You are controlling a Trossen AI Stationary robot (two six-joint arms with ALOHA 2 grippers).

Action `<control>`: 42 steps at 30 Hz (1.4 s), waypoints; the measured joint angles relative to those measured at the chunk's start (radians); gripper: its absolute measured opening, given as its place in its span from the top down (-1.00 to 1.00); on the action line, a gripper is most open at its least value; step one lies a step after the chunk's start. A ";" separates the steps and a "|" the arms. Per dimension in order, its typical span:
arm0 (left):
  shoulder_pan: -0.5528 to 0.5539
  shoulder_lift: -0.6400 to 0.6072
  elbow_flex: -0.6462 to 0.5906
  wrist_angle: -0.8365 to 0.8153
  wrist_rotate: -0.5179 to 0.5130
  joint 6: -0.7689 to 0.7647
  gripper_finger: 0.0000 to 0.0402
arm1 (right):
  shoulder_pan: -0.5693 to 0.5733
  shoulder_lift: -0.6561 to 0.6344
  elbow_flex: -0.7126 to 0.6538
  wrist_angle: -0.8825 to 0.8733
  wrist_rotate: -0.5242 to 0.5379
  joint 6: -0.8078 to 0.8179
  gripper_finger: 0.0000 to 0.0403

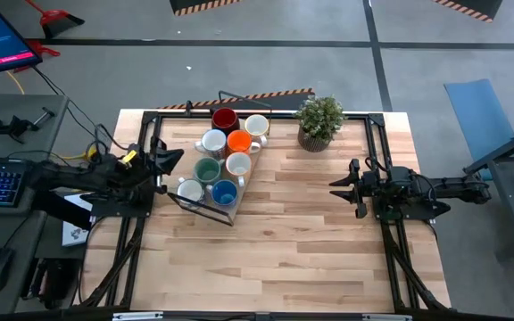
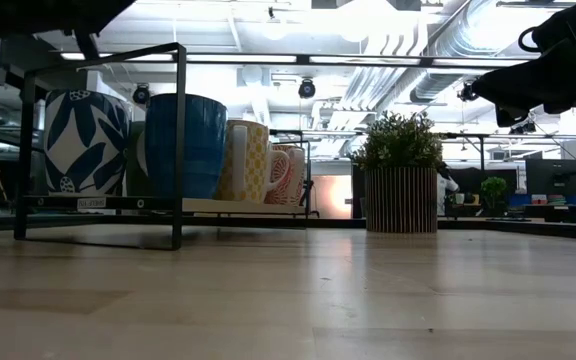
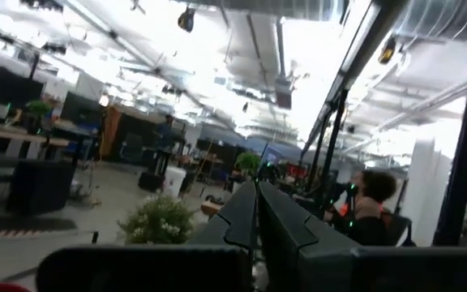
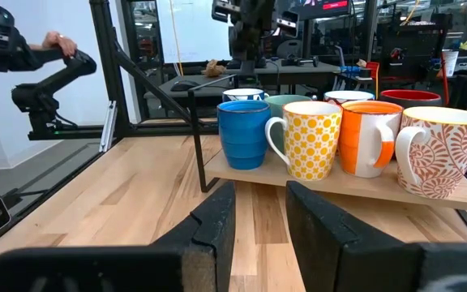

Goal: Place coffee mugs
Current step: Return to Home Position

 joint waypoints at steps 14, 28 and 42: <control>-0.043 -0.220 -0.146 -0.011 0.023 0.070 0.96 | 0.000 0.000 0.000 0.000 0.000 0.000 0.53; -0.132 -0.261 -0.146 -0.039 0.019 0.113 0.96 | 0.000 0.000 0.000 0.000 0.000 0.000 0.53; -0.130 -0.260 -0.146 -0.040 0.019 0.008 0.96 | 0.000 0.000 0.000 0.000 0.000 0.000 0.53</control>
